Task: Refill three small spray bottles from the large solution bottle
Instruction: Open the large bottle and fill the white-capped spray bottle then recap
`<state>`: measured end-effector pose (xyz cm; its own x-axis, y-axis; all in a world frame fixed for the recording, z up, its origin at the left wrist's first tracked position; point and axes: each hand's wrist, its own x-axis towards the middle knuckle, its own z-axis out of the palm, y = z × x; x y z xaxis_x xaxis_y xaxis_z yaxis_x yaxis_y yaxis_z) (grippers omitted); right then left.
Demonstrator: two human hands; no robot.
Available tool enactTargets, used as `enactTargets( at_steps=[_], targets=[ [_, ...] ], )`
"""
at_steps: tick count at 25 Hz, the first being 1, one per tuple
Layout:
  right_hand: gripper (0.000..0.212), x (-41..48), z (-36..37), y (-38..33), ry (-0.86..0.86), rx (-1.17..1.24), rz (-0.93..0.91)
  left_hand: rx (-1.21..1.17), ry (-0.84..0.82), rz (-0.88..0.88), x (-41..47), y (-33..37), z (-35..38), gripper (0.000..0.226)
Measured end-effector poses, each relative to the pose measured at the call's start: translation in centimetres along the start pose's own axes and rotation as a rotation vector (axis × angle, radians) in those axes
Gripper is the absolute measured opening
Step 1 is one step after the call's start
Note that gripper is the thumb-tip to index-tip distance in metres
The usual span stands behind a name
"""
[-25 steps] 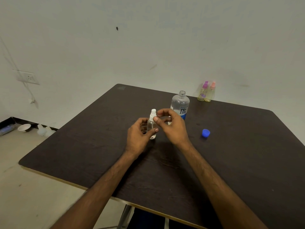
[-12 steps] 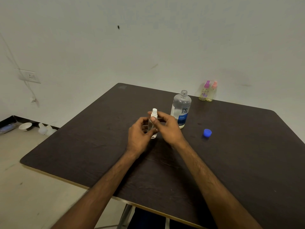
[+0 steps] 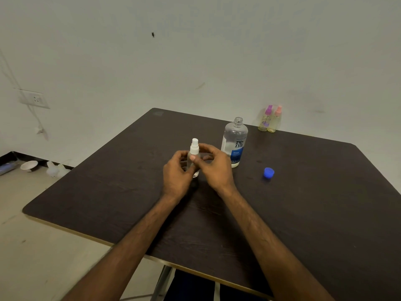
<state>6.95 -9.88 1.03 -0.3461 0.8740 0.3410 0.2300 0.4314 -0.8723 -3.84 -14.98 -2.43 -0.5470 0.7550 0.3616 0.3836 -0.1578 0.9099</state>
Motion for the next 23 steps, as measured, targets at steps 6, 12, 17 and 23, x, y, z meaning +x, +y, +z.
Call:
enactTargets(
  at_steps=[6, 12, 17, 23],
  targets=[
    [0.026, -1.5, -0.8, 3.1, -0.04, -0.126, 0.084, 0.063, 0.09, -0.037, 1.8, -0.4, -0.1, 0.044],
    [0.022, -1.5, -1.3, 2.9, -0.082, -0.178, 0.105, 0.108, 0.064, -0.041, 2.8, -0.8, -0.6, 0.051],
    [0.024, -1.7, -1.3, 2.9, -0.089, -0.186, 0.102, 0.131, 0.063, -0.054, 2.6, -0.9, -0.6, 0.053],
    [0.024, -1.7, -1.3, 2.8, -0.099, -0.194, 0.11, 0.152, 0.074, -0.04, 2.7, -1.2, -0.5, 0.051]
  ],
)
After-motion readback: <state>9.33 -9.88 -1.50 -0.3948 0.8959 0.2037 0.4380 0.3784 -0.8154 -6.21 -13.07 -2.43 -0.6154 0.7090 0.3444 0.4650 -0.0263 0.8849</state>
